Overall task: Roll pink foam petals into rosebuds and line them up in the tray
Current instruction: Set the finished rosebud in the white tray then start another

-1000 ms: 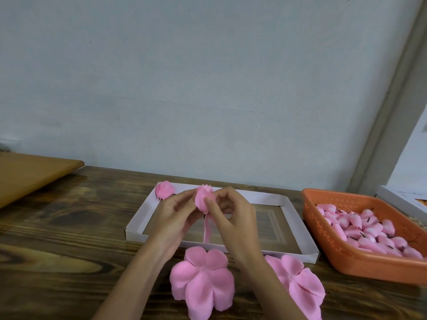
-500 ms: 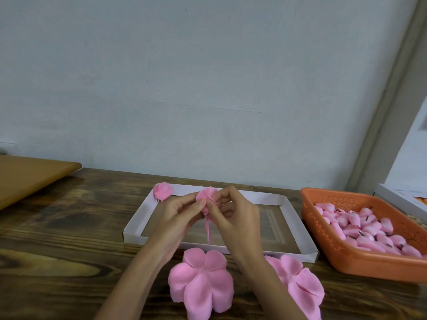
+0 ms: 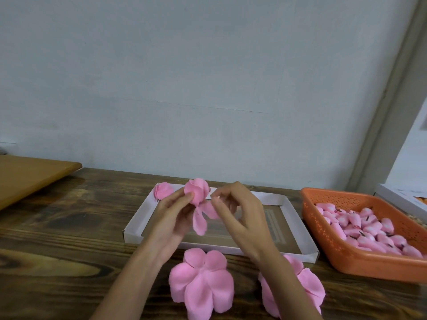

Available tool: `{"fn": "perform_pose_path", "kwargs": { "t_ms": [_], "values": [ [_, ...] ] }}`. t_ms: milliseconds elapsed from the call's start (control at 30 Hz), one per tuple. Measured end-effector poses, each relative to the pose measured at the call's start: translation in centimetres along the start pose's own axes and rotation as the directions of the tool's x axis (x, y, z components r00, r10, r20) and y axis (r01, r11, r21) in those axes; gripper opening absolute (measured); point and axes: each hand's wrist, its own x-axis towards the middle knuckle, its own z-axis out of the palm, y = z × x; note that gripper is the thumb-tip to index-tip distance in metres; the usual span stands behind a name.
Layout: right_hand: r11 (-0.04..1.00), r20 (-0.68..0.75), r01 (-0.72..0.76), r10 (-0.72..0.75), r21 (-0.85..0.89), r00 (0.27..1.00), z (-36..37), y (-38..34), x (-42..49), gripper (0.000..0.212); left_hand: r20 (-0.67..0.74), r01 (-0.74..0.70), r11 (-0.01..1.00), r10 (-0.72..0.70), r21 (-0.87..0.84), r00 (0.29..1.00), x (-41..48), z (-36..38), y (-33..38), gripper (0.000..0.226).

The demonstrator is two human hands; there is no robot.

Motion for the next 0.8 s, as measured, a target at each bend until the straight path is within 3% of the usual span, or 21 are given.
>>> {"fn": "perform_pose_path", "kwargs": {
  "t_ms": [67, 200, 333, 400, 500, 633, 800],
  "values": [
    [0.987, 0.097, 0.102, -0.09, -0.127, 0.991, -0.5, 0.5, -0.1, 0.039, 0.002, -0.02, 1.0, 0.02, 0.014, 1.0, 0.1, 0.2, 0.3, 0.021],
    [0.926, 0.138, 0.219, -0.184, -0.307, 0.973, 0.4, 0.6, -0.4, 0.06, -0.074, -0.032, 0.999, 0.029, -0.039, 0.997, 0.0, 0.2, 0.2, 0.013],
    [0.842, 0.178, 0.263, -0.201, -0.472, 0.963, 2.3, 0.8, -0.8, 0.061, -0.049, -0.01, 0.997, 0.007, -0.078, 0.999, 0.1, 0.0, 0.3, 0.031],
    [0.814, 0.123, 0.236, -0.201, -0.531, 0.972, 2.9, 0.9, -0.9, 0.057, -0.02, -0.04, 0.993, 0.038, -0.107, 0.999, 0.2, 0.1, 0.7, 0.031],
    [0.783, -0.006, 0.213, -0.267, -0.584, 0.964, 3.4, 0.8, -0.9, 0.034, -0.024, -0.064, 0.993, 0.062, -0.099, 0.998, 0.0, 0.4, 1.0, 0.032],
    [0.841, -0.064, 0.242, -0.31, -0.483, 0.949, 3.0, 0.3, -0.7, 0.006, -0.056, -0.086, 0.996, 0.084, -0.03, 0.995, 0.0, 0.7, 0.9, 0.027],
    [0.976, -0.081, 0.111, -0.128, -0.19, 0.988, 2.6, 0.1, -0.5, 0.002, -0.051, -0.028, 0.998, 0.025, -0.061, 0.998, -0.3, 1.3, 0.6, 0.022]
  ]
}}
